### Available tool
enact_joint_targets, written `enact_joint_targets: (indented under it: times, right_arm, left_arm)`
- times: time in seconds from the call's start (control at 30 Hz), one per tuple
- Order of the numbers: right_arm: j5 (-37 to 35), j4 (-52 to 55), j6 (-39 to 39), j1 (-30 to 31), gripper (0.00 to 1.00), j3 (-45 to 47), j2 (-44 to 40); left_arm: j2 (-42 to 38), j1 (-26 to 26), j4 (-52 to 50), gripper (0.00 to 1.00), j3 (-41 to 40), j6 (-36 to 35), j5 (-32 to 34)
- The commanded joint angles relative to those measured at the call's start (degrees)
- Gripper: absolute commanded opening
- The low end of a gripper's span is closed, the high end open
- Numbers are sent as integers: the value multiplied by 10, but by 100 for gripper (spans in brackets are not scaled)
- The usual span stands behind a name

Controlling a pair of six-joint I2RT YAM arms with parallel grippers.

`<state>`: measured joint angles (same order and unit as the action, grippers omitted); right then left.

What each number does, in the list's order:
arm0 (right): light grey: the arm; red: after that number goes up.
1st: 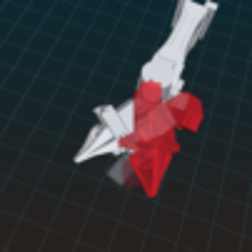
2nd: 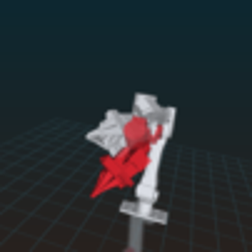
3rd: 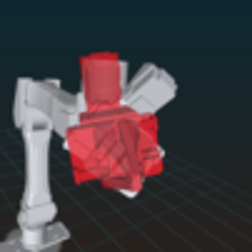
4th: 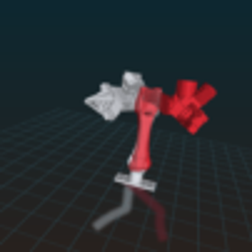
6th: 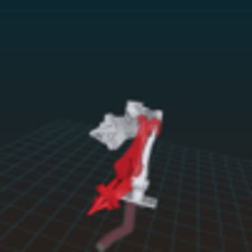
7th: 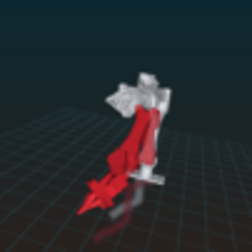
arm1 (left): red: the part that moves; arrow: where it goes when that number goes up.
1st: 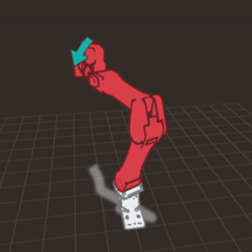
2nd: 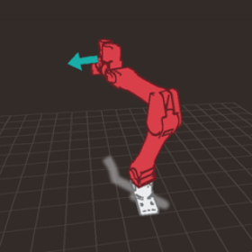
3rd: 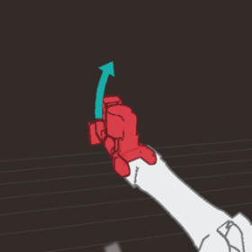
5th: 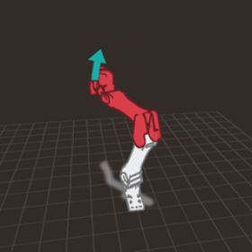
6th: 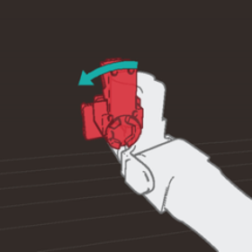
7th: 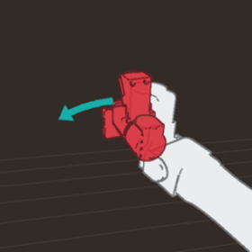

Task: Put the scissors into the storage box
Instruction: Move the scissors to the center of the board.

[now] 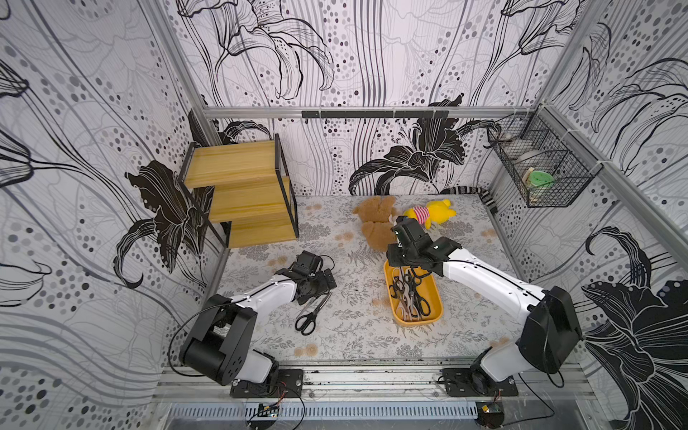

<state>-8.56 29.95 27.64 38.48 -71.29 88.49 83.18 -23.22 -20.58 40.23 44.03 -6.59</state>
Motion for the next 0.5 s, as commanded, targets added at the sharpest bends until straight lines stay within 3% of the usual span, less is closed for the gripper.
enact_joint_targets:
  times: [0.0,0.37,0.47]
  right_arm:
    - [5,-7,11,5,49,-18,12]
    - [2,-4,25,8,49,-13,16]
    - [19,-19,18,12,43,-3,15]
  left_arm:
    - [-2,-22,26,99,-6,32,9]
    - [42,-84,153,99,-4,147,-45]
    - [60,-97,176,99,7,169,-54]
